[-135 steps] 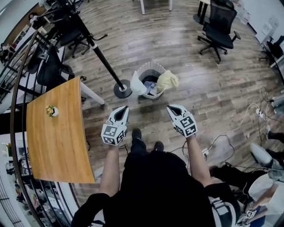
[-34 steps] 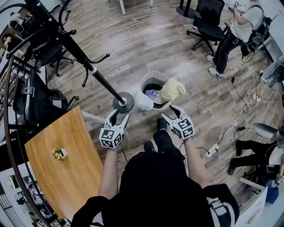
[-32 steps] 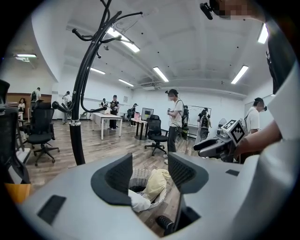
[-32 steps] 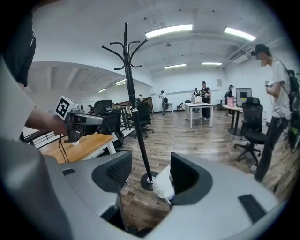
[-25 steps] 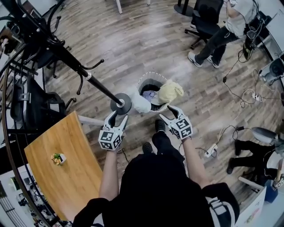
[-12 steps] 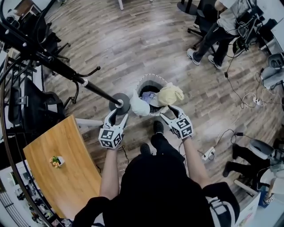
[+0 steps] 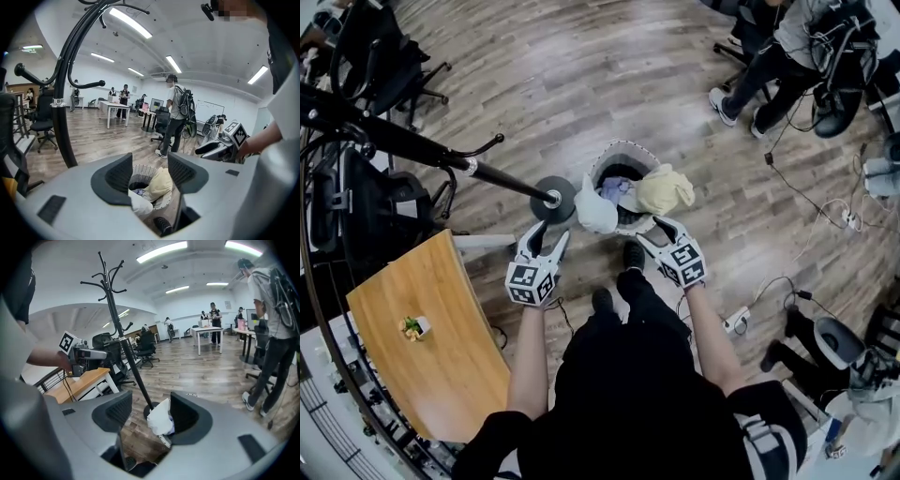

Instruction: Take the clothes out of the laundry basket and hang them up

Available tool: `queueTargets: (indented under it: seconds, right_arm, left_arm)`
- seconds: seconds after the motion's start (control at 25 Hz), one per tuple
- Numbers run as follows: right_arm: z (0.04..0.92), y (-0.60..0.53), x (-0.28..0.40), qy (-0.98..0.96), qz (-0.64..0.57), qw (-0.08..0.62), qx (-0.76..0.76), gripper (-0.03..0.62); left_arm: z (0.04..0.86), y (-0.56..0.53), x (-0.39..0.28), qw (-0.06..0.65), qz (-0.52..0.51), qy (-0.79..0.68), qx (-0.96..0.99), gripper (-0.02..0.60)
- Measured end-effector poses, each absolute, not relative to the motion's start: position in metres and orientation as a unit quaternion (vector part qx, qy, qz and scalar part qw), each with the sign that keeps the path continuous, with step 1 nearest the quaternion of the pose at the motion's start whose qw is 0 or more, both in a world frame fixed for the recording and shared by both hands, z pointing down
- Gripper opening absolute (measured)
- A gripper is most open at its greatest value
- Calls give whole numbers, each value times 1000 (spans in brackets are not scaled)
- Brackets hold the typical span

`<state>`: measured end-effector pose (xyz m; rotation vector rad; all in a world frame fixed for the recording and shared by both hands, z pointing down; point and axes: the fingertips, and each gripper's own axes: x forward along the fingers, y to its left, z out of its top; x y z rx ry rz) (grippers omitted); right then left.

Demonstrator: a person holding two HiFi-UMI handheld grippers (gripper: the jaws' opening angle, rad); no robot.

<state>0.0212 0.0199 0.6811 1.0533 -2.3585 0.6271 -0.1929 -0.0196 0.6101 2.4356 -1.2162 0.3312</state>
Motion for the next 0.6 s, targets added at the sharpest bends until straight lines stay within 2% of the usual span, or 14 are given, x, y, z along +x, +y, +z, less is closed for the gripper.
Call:
queueTargets:
  seconds: [0.6]
  right_arm:
    - [752,10,12,-885,257,291,257,264]
  left_arm:
    - [659,-28,-190,243,157,-479,828,236]
